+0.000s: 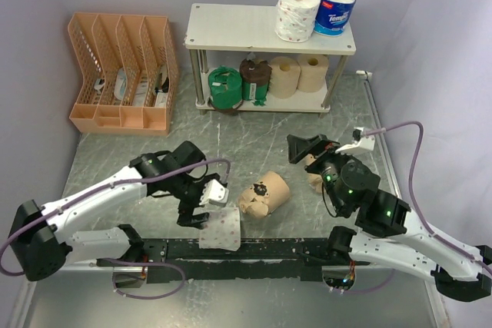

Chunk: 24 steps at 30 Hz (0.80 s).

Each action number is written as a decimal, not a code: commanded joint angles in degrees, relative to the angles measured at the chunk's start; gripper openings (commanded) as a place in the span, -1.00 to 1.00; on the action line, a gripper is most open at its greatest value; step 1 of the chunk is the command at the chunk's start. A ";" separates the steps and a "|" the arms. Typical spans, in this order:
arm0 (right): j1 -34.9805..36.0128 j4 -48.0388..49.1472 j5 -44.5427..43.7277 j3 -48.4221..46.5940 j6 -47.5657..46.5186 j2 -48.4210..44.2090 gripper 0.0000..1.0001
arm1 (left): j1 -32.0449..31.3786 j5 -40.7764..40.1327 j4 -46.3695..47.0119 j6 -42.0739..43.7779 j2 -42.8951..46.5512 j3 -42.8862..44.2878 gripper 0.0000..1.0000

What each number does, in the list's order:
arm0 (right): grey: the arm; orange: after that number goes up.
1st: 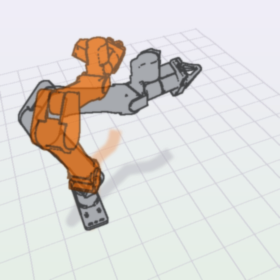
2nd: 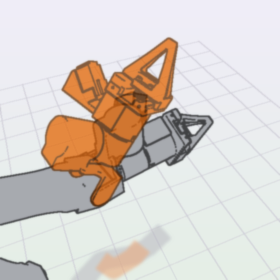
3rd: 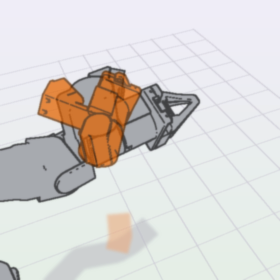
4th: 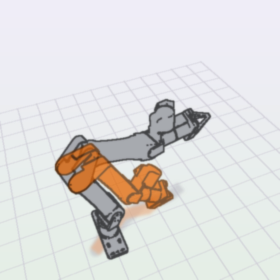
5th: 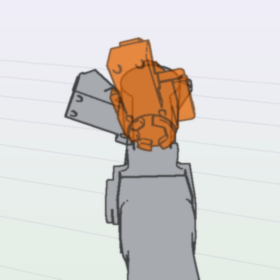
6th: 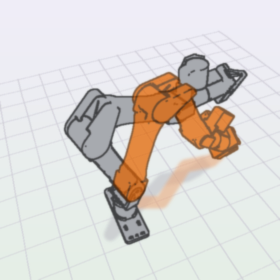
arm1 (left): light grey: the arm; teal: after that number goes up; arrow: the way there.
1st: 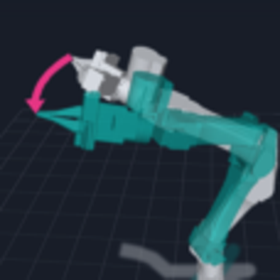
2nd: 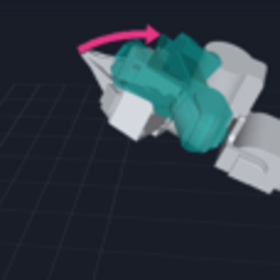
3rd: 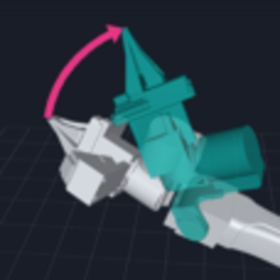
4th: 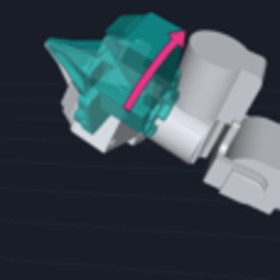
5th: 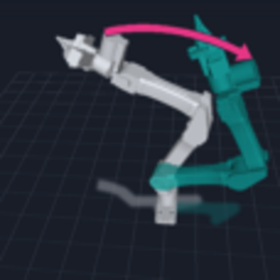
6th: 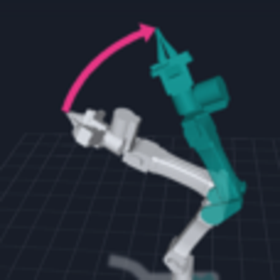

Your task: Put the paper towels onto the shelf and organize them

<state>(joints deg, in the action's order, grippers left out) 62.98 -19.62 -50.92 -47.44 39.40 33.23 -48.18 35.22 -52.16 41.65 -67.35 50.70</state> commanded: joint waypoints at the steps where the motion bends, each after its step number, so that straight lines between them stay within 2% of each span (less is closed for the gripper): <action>1: 0.12 0.16 -0.81 0.55 1.16 -1.61 1.00 | -1.69 2.02 8.69 -0.16 4.94 -2.42 0.96; 8: 0.17 -0.07 -0.57 0.25 0.75 -1.69 1.00 | -1.80 2.32 -0.22 16.17 5.47 -4.02 0.99; 13: 0.15 -0.07 -0.33 0.73 1.16 -1.69 1.00 | -1.78 -1.53 -4.73 26.79 6.48 -4.91 0.99; 18: 0.15 0.26 -0.42 1.66 1.47 -2.05 1.00 | -1.75 -4.14 1.42 25.31 6.56 -5.71 0.99; 24: 0.20 -0.27 -0.46 1.41 1.60 -2.02 1.00 | -1.76 -2.88 8.65 21.46 6.01 -7.57 0.96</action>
<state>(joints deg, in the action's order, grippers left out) 62.98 -19.70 -50.61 -46.24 40.10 31.86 -49.63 31.53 -49.74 63.90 -61.28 44.60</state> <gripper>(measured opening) 0.999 0.983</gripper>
